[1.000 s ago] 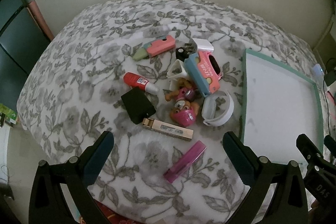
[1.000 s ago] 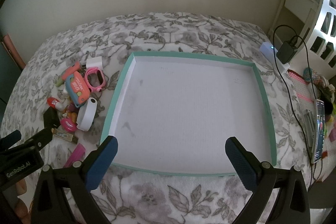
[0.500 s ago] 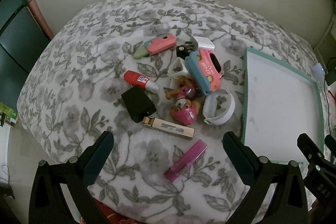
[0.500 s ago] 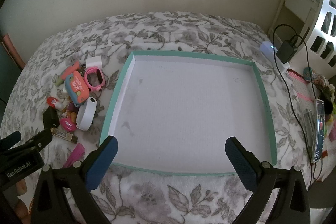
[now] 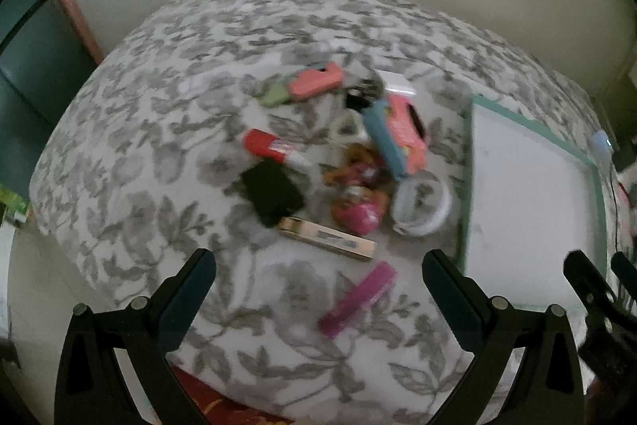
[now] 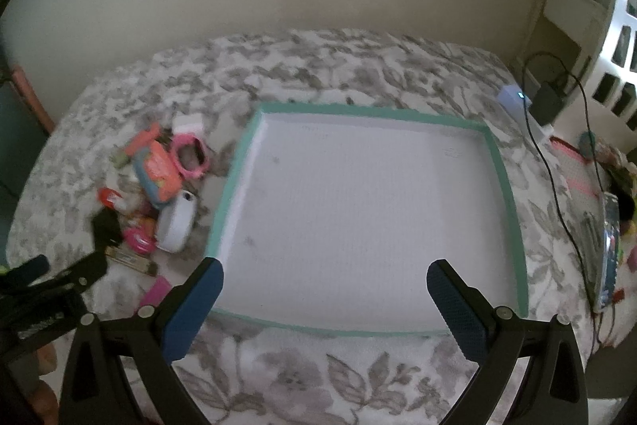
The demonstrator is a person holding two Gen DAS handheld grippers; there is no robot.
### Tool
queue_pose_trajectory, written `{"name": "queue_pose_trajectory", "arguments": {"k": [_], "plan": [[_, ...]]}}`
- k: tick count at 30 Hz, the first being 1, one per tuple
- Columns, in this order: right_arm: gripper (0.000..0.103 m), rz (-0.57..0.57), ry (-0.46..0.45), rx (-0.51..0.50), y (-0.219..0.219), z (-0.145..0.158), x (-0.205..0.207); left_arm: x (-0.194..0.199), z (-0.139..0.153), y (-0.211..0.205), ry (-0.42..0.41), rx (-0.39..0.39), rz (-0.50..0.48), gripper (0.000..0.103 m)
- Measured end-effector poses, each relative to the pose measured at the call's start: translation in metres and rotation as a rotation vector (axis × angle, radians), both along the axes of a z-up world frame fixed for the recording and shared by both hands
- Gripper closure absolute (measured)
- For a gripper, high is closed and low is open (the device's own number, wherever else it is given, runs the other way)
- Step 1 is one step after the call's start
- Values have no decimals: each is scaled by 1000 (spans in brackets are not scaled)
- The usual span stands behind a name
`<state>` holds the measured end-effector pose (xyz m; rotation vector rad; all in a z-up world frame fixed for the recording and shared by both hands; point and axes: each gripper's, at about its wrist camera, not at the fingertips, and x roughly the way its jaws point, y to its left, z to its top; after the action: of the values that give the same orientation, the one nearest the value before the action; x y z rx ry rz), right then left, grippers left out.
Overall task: Organize rigid objects
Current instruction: 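Move the right gripper to the pink lighter and close on it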
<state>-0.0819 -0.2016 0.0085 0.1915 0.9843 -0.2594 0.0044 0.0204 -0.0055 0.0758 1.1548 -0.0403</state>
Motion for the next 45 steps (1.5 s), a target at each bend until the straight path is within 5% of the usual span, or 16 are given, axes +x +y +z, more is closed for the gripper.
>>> {"name": "queue_pose_trajectory", "arguments": {"k": [10, 18, 45], "plan": [[0, 288, 31, 61, 71, -3, 22, 9, -13, 70, 64, 31, 159, 0], [0, 464, 127, 75, 124, -35, 42, 8, -37, 95, 117, 20, 212, 0], [0, 660, 327, -53, 184, -115, 60, 24, -85, 117, 187, -49, 241, 0]]}}
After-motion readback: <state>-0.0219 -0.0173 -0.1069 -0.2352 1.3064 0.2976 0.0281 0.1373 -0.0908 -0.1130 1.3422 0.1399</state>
